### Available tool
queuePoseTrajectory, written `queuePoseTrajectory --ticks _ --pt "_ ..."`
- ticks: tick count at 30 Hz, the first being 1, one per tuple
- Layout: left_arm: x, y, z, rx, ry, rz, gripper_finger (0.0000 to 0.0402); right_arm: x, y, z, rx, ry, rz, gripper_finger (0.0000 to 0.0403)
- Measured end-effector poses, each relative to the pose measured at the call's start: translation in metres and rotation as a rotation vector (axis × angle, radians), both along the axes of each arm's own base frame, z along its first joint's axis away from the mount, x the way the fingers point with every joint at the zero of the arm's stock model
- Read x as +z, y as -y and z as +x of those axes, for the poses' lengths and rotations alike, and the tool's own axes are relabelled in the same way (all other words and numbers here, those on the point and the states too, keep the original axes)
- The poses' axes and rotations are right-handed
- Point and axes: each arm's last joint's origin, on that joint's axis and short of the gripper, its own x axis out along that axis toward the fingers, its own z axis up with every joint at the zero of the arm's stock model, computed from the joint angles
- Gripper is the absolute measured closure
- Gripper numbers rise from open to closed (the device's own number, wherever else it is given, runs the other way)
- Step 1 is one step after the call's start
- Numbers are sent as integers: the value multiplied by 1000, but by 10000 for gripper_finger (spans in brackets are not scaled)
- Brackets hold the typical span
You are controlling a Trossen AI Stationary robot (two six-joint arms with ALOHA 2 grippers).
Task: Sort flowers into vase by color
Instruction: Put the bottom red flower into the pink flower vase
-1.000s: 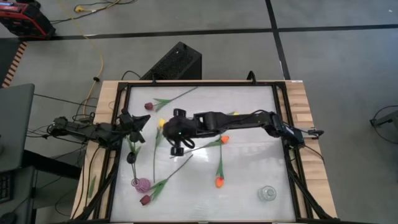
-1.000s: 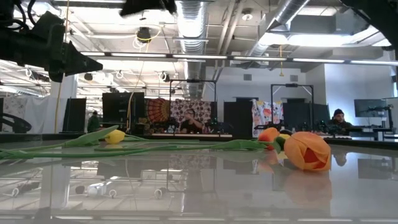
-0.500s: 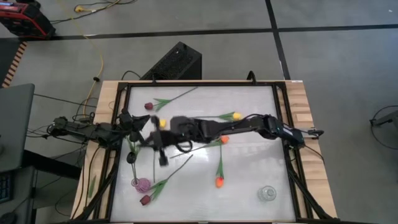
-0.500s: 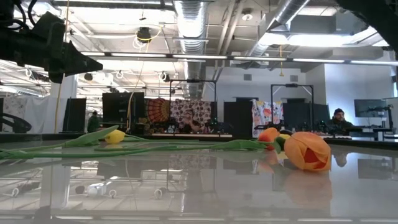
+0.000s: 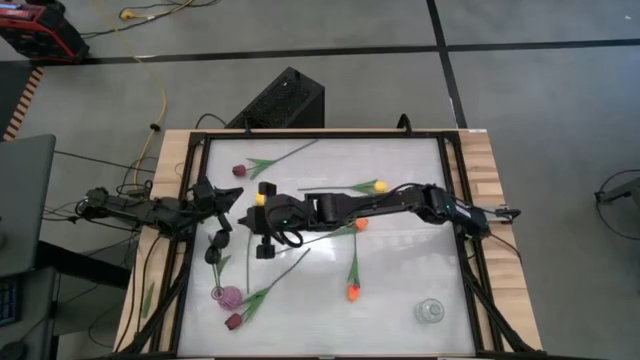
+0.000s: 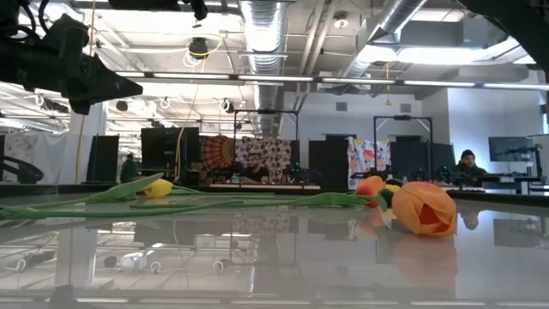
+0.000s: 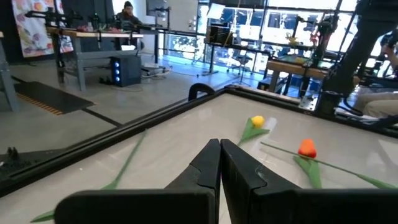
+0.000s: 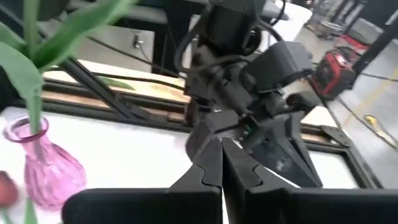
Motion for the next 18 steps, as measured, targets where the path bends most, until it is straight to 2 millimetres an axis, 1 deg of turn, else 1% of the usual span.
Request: queuePoseTrajectory --ticks 4,7,10,13,16,18 --pt "0 0 0 0 1 -1 401 12 -5 -6 2 -7 -19 381" --pt "0 0 0 -1 1 -2 401 27 -9 -20 12 -76 -23 381" --pt "0 0 0 -8 1 -2 401 45 -14 -48 19 -204 -29 381" --pt "-1 1 1 -17 -4 -13 401 55 -14 -82 -59 -374 14 382" --pt "-4 1 4 -16 -12 -49 401 50 -12 -108 -152 -489 11 380" --pt "-6 1 5 -12 -15 -82 401 40 -13 -120 -188 -516 1 378"
